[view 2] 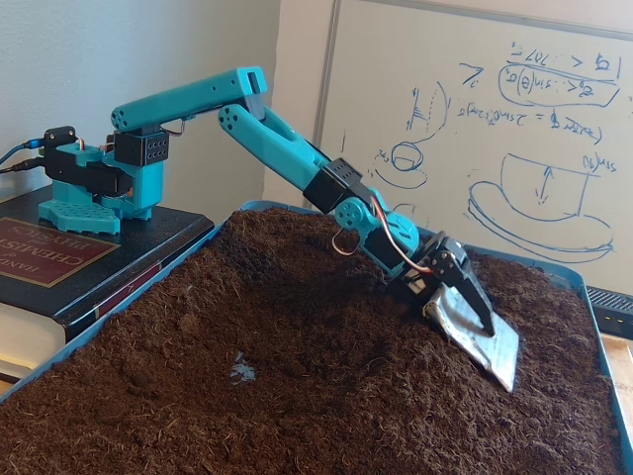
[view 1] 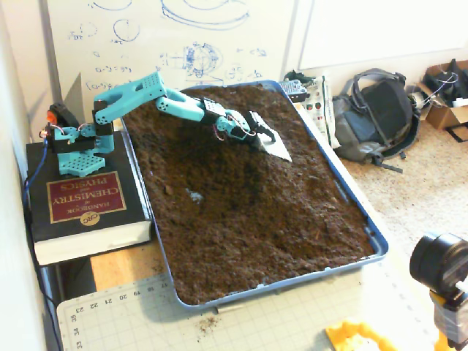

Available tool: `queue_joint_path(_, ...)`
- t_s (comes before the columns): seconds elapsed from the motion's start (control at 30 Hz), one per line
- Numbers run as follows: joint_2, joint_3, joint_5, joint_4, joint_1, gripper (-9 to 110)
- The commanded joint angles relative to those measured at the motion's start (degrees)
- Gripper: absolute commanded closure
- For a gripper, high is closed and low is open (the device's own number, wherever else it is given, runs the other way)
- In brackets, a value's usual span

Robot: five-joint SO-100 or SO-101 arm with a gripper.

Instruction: Build a berm.

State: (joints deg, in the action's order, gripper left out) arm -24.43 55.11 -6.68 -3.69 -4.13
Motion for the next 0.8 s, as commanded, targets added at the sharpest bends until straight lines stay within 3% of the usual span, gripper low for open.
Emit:
queue_joint_path(0.0,-2.5,-5.1,-0.4,-1.7,-1.0,101)
queue_joint_path(0.5,-7.3,-5.2,-0.5,36.2,-1.1,101)
queue_joint_path(0.77,-10.7,-5.2,-0.5,45.8,-1.0,101)
